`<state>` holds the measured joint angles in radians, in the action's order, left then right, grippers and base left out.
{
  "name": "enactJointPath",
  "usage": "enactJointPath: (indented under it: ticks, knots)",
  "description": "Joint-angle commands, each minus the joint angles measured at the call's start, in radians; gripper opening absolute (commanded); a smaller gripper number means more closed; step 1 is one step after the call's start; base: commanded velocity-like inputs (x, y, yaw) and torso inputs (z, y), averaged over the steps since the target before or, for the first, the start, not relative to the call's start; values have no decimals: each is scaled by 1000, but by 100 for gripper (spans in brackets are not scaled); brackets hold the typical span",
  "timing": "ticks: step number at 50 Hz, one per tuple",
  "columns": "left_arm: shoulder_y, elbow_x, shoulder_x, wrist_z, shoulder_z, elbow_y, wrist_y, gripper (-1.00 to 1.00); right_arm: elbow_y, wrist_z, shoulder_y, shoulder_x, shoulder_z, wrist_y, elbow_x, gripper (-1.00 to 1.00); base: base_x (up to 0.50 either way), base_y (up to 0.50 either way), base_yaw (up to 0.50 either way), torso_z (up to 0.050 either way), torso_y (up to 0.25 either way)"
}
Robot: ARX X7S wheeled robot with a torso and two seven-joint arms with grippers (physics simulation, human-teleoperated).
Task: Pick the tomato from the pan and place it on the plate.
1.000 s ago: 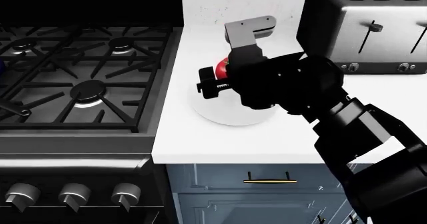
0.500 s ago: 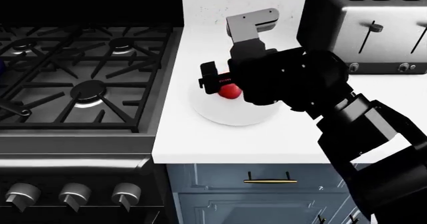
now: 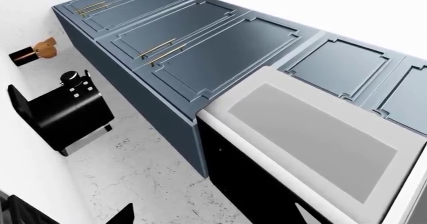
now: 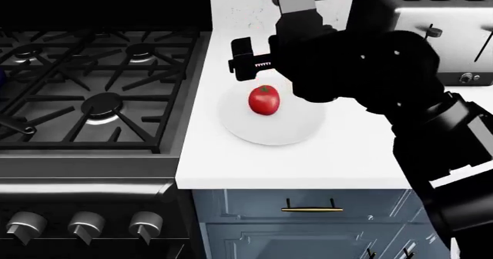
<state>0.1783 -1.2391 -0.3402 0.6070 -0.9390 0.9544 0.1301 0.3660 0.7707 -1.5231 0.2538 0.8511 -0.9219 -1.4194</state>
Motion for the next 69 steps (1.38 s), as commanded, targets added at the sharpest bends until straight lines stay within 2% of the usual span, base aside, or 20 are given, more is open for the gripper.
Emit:
enactJointPath:
  ticks: [1,19,43,59,69]
  knots:
    - [4,0,-2,2,0,3,3,100,-119,42,-16,41,-48,-7,-54,100,0,0,0,0,0]
    - [5,8,-12,13,7,14,2,100,-492,169,74,184,-141,42,-118,100,0,0,0,0,0]
    - [6,19,-22,19,20,16,1,100,-1002,243,294,423,-282,280,106,100,0,0,0,0,0]
    - [12,20,-24,16,22,18,7,100,-1226,276,384,484,-268,312,265,100,0,0,0,0,0]
    - [14,21,-27,19,23,19,10,100,-1337,292,490,504,-257,378,444,100,0,0,0,0,0]
